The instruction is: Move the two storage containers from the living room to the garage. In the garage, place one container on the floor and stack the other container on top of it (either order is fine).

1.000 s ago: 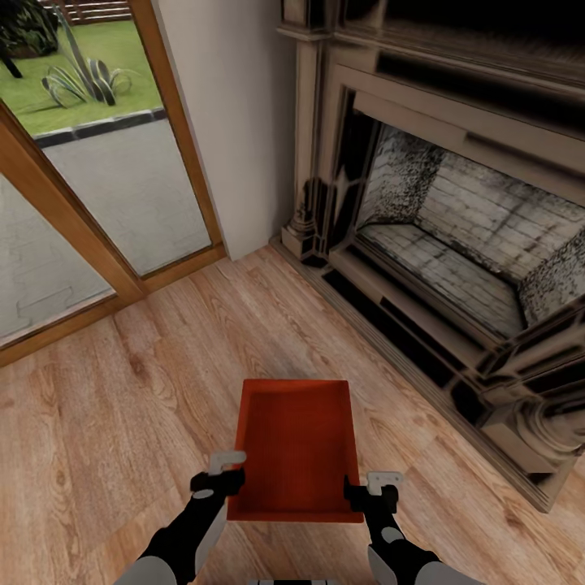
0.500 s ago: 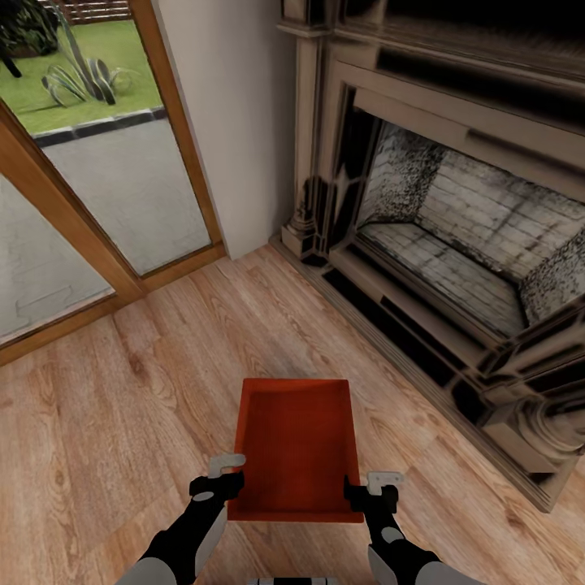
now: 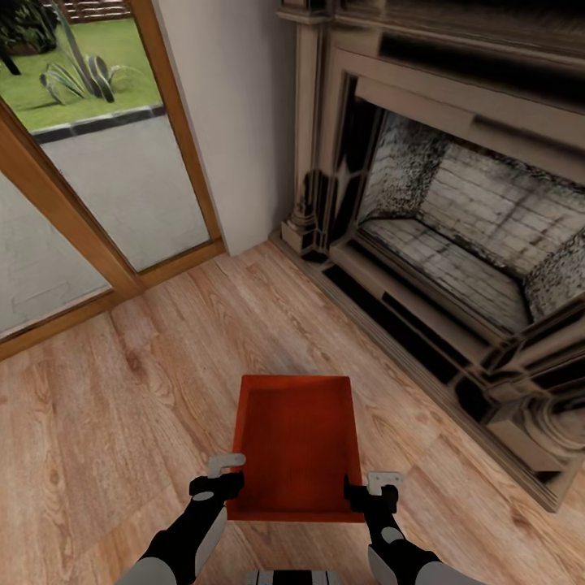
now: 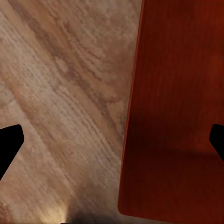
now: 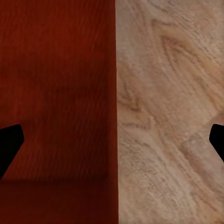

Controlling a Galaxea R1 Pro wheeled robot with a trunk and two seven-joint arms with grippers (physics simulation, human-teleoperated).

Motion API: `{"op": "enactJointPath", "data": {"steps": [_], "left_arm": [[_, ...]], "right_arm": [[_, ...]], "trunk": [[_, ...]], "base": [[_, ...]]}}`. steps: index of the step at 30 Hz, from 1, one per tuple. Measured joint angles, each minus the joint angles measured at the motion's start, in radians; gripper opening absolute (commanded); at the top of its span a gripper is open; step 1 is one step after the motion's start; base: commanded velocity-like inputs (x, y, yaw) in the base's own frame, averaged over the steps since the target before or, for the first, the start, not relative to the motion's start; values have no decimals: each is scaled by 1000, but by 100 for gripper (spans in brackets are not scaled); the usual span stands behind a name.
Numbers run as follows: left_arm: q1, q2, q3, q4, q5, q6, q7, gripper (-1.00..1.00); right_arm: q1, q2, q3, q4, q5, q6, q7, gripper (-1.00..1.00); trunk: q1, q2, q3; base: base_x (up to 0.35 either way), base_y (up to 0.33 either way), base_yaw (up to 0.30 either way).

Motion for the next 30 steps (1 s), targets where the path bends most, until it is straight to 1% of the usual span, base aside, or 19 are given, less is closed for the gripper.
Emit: {"op": "enactJointPath", "data": {"steps": [30], "left_arm": [[0, 2, 2, 0, -1, 0, 0, 100]], "right_arm": [[0, 0, 0, 0, 0, -1, 0, 100]], "trunk": [[115, -210, -94]], "base": [[0, 0, 0]]}}
